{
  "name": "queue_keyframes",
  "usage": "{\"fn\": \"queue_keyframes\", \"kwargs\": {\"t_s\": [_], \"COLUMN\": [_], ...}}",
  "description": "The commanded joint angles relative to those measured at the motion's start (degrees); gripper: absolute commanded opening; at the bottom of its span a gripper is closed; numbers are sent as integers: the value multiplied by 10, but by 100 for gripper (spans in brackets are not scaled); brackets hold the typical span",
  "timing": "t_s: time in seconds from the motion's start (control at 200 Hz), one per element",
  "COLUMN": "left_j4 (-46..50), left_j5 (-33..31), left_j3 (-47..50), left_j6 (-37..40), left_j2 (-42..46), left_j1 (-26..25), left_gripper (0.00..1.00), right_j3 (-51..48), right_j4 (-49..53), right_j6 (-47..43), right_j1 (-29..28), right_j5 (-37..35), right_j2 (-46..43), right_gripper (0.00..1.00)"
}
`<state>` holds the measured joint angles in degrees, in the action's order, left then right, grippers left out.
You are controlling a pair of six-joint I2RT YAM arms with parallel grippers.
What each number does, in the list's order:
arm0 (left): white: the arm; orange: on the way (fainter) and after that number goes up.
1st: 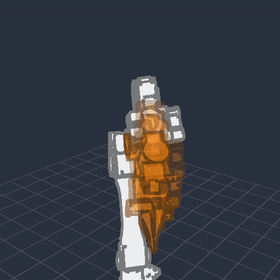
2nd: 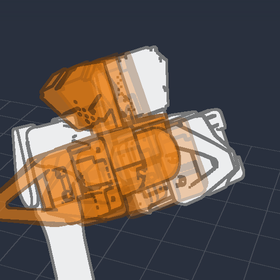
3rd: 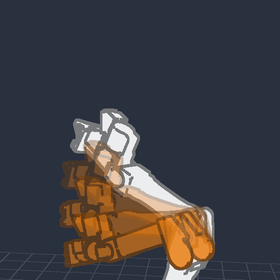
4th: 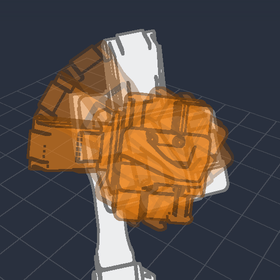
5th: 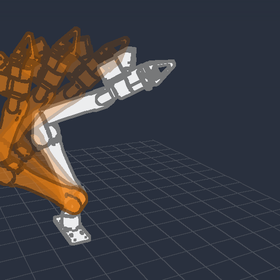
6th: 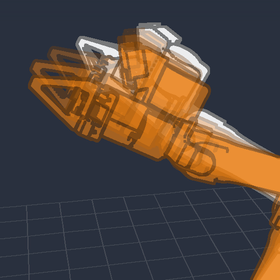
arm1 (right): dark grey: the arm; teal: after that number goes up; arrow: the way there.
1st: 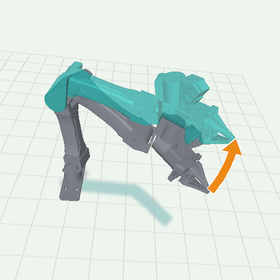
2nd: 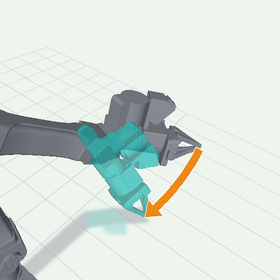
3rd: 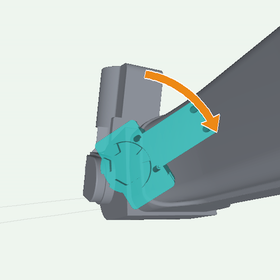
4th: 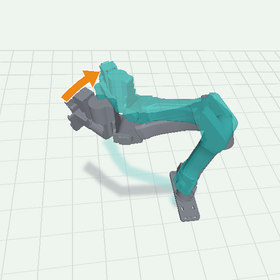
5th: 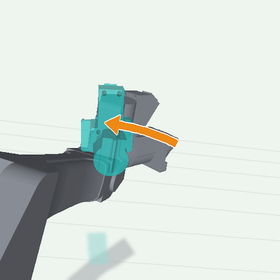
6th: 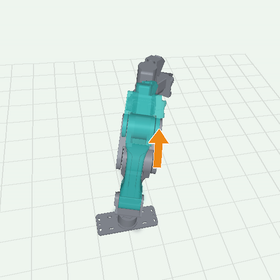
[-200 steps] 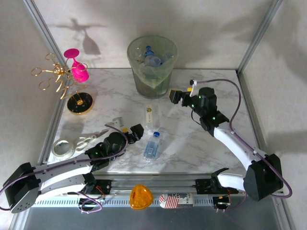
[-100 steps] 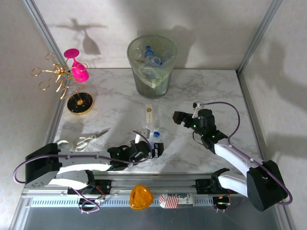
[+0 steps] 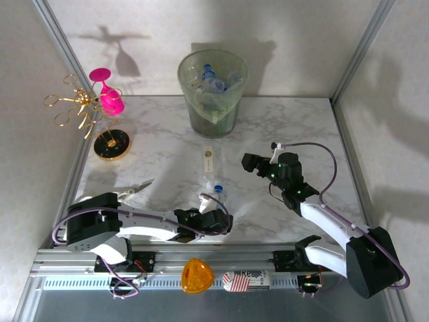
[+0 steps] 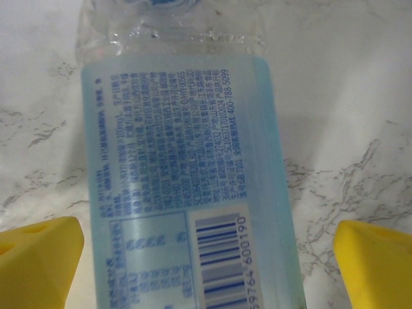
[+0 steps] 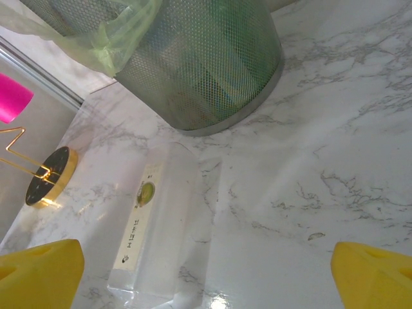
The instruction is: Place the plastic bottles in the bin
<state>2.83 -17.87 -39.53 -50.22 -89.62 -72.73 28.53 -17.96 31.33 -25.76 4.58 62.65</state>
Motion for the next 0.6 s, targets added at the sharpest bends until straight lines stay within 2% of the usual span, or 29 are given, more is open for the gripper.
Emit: {"fn": "queue_keyframes", "kwargs": {"t_s": [0.0,0.19,0.406,0.596], "left_j4": [31,27,34,29], "left_j5": [-6,6,-5,-18], "left_j3": [-18,-26,-34,-29], "left_j6": [-9,-10,-7,-8], "left_j2": [-29,-54,-45,-19], "left_j1": [-4,-4,-4,-5], "left_gripper": [97,86,67,59], "right_j3": [-11,-18,-36,-40], "right_j4": [-7,1,-21,-26], "right_j6": [1,-7,2,3], "right_j1": [-4,-4,-4,-4], "right_j5": [-3,-10,-23,-22], "right_j2": [-15,-26,-25,-25], "right_gripper": [99,99,99,99]}}
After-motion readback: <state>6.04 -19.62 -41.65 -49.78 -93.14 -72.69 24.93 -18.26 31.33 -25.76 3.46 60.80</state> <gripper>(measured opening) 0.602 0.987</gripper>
